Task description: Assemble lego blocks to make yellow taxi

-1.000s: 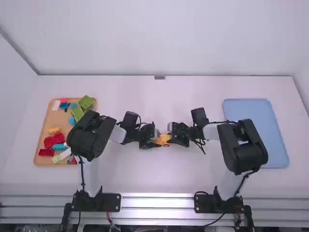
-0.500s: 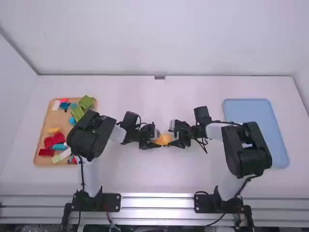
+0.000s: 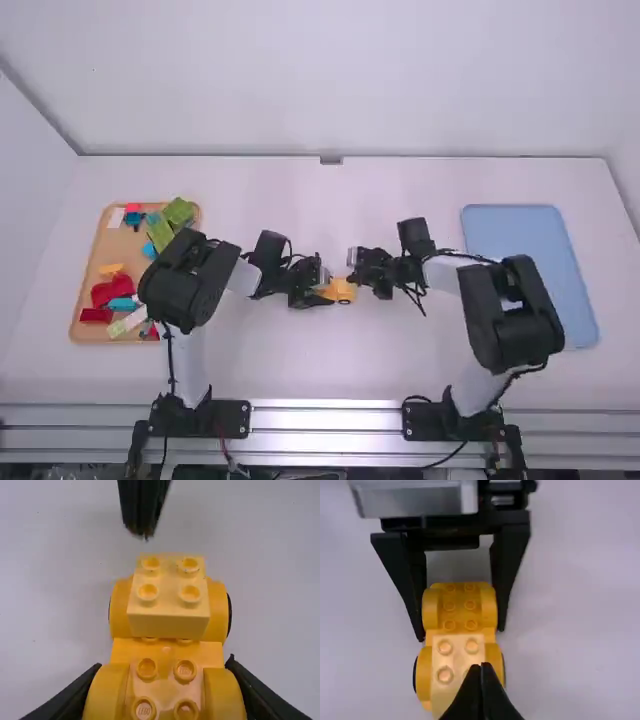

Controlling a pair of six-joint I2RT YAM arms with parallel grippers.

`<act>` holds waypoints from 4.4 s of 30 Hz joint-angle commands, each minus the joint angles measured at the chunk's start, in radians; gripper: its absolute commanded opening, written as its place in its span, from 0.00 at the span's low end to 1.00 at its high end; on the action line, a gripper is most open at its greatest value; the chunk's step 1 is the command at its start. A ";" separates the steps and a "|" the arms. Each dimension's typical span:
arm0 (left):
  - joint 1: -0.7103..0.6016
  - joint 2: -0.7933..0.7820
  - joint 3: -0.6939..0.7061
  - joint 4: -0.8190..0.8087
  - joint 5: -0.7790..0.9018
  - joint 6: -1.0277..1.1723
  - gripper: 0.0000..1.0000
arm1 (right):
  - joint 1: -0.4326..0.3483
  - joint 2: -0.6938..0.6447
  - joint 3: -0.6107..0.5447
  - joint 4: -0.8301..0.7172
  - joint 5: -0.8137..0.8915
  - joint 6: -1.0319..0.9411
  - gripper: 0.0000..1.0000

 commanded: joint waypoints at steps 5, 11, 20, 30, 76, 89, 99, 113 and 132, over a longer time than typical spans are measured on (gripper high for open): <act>-0.010 0.027 -0.011 -0.034 -0.050 -0.008 0.53 | 0.051 0.061 0.015 -0.045 0.099 0.092 0.00; -0.010 0.027 -0.012 -0.041 -0.053 -0.005 0.52 | 0.006 0.030 0.064 -0.138 0.039 0.031 0.00; -0.010 0.027 -0.011 -0.040 -0.053 -0.004 0.52 | -0.100 -0.086 0.073 -0.264 -0.194 -0.172 0.00; -0.010 0.027 -0.011 -0.041 -0.050 -0.005 0.50 | 0.013 0.001 0.002 -0.090 -0.027 0.041 0.00; -0.010 0.027 -0.012 -0.044 -0.050 -0.007 0.50 | 0.006 -0.089 -0.050 -0.010 -0.004 0.188 0.00; -0.009 0.019 -0.007 -0.049 -0.027 -0.011 0.99 | -0.179 -0.393 -0.050 0.100 -0.284 0.311 0.64; 0.009 -0.325 -0.003 -0.264 -0.197 -0.141 0.99 | -0.152 -0.444 -0.050 0.256 -0.162 0.642 0.98; 0.026 -0.969 -0.005 -0.727 -0.718 -0.510 0.99 | 0.013 -0.433 0.053 0.460 -0.104 0.689 0.98; 0.085 -1.434 -0.004 -1.052 -1.658 -1.415 0.99 | 0.227 -0.027 0.706 -0.036 -0.033 0.576 0.98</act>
